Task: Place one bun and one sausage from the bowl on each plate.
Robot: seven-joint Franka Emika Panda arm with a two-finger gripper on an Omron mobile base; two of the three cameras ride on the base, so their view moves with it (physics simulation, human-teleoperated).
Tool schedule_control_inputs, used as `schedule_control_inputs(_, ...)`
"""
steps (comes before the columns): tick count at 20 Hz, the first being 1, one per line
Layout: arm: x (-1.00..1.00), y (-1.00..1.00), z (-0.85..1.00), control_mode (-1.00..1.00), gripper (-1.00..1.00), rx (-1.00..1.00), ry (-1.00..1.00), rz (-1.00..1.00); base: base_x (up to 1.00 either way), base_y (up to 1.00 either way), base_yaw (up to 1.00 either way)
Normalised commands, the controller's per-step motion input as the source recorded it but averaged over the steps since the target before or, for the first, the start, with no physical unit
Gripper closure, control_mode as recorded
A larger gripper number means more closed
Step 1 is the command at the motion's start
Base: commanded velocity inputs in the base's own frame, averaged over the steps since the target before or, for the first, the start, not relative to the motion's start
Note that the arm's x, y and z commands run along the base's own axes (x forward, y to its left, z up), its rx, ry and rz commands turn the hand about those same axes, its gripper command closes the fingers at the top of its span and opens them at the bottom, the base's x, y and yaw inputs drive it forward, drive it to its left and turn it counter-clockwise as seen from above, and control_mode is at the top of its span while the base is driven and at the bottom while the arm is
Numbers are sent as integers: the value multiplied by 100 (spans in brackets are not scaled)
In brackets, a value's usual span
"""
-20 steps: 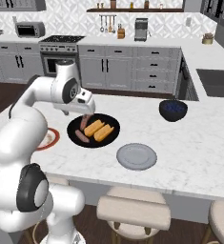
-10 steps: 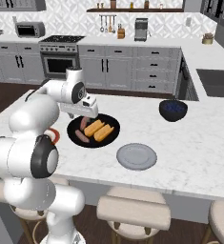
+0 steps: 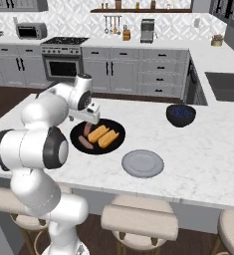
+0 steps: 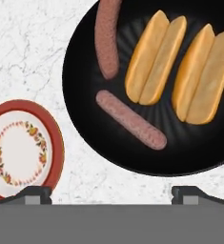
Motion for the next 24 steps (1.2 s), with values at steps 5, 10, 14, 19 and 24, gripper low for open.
schedule_control_inputs(5,55,16,-34,-100,-100,0,-4,0,0,0,0)
schedule_control_inputs(10,68,19,-28,-100,-100,0,0,0,0,0,0)
schedule_control_inputs(14,59,2,-19,-100,-100,0,0,0,0,0,0)
schedule_control_inputs(19,76,0,-33,-100,-100,0,0,0,0,0,0)
schedule_control_inputs(24,51,0,-45,-100,-100,0,0,0,0,0,0)
